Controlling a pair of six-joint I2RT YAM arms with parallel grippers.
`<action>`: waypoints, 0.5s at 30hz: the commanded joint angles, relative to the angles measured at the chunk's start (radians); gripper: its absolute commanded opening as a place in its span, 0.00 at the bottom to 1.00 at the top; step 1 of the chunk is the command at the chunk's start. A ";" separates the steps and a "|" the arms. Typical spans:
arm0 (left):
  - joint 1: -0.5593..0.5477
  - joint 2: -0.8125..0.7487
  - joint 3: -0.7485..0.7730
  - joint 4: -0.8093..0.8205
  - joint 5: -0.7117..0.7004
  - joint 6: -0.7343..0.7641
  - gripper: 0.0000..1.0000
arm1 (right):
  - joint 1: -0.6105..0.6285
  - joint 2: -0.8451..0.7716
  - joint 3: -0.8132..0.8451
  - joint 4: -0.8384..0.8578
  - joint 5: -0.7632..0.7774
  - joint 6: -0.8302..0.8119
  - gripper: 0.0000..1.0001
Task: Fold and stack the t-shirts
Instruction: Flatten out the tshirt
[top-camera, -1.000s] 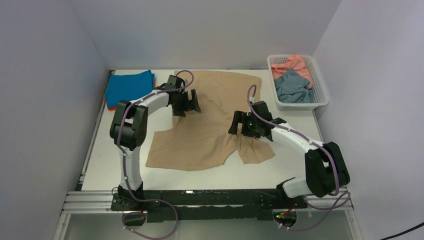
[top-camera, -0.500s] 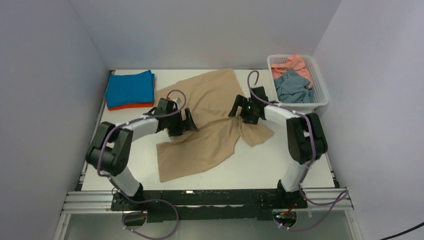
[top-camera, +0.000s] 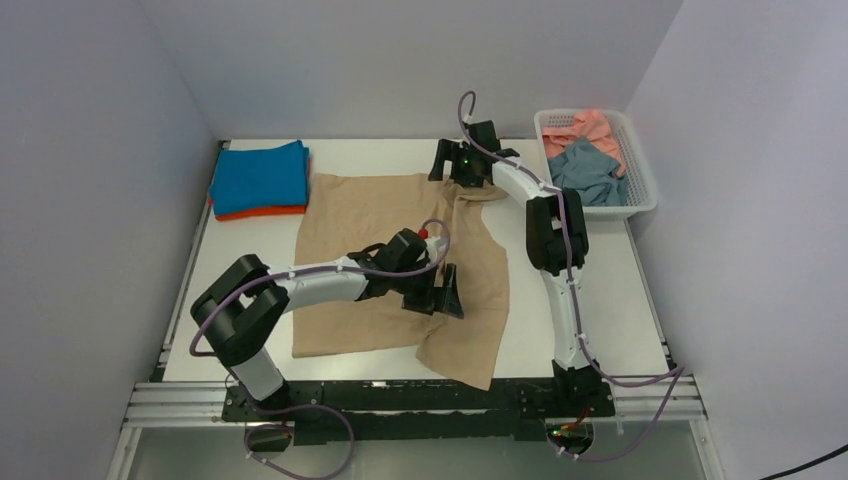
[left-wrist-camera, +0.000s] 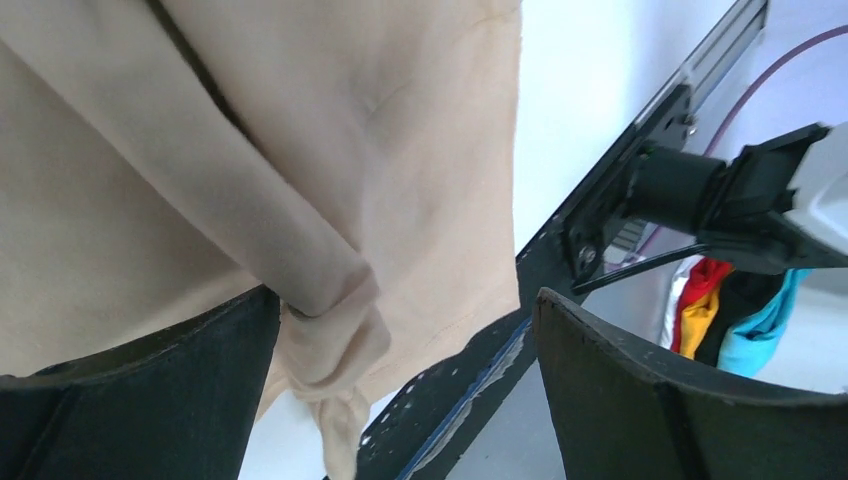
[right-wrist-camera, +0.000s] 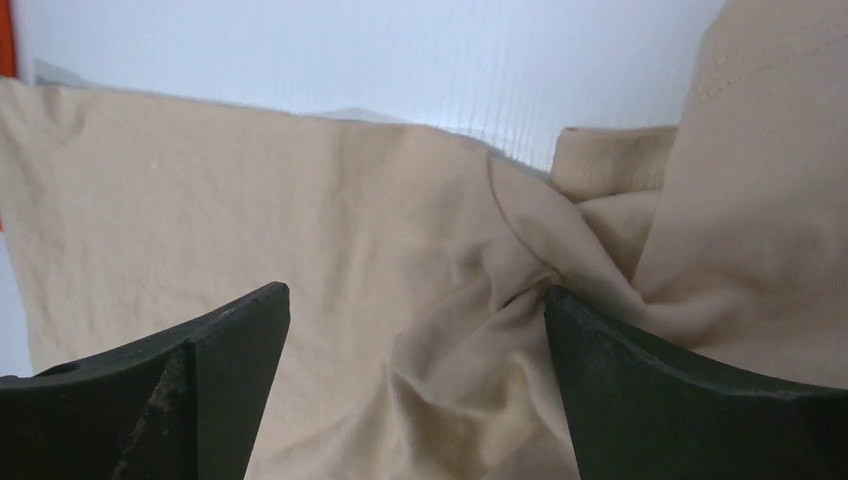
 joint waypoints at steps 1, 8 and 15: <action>0.009 -0.015 0.094 -0.092 -0.047 0.045 0.99 | 0.005 -0.103 0.048 -0.098 0.041 -0.092 1.00; 0.162 -0.217 0.048 -0.202 -0.279 0.111 0.99 | 0.000 -0.473 -0.415 -0.009 0.146 -0.072 1.00; 0.485 -0.103 0.117 -0.155 -0.285 0.163 0.99 | 0.002 -0.592 -0.713 0.170 0.041 0.010 1.00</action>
